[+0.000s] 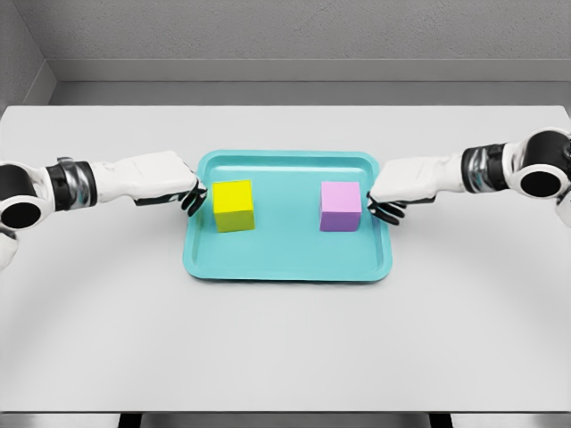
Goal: Push two cubes
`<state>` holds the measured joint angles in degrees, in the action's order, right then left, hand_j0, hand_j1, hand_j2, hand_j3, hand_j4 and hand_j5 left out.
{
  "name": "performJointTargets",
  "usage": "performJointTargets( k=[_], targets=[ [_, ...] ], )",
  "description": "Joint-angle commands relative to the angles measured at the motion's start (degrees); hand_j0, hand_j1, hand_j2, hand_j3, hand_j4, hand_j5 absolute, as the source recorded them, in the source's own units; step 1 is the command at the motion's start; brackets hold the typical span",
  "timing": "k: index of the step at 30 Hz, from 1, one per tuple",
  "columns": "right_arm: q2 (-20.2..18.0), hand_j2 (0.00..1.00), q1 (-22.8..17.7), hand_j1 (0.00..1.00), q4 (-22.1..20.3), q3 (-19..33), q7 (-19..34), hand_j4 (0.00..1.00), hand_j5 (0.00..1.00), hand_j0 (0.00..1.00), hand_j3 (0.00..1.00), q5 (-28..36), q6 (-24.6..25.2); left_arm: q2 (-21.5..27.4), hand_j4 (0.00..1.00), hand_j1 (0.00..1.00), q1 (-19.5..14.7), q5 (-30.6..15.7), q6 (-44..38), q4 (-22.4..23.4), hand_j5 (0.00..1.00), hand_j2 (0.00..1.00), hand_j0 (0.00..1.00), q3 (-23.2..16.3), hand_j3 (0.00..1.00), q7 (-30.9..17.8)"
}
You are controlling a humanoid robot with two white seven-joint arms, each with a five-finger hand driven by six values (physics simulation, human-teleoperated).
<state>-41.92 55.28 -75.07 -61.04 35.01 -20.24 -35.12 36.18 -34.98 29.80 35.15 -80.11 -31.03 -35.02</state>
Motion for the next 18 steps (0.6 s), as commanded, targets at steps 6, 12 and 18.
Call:
performJointTargets(
  k=[6,12,18],
  targets=[
    [2.10,0.06,0.09,0.06,1.33,-0.75,-0.01,0.06,0.06,0.06,0.06,-0.51,0.12,-3.48,0.21,0.21,-0.53,5.80,-0.15,2.33,0.21,0.21,0.21,-0.08,0.21,0.02],
    [3.86,0.06,0.88,0.06,1.33,-1.19,-0.01,0.06,0.06,0.06,0.06,-0.51,0.12,-4.72,0.21,0.21,-1.67,6.24,-0.15,5.31,0.21,0.21,0.21,-0.17,0.21,0.02],
    [4.13,0.06,1.41,0.06,1.51,-0.66,-0.01,0.06,0.06,0.06,0.06,-0.59,0.12,-4.80,0.21,0.21,-3.08,10.01,-0.15,5.40,0.21,0.21,0.21,-0.17,0.21,0.02]
  ],
)
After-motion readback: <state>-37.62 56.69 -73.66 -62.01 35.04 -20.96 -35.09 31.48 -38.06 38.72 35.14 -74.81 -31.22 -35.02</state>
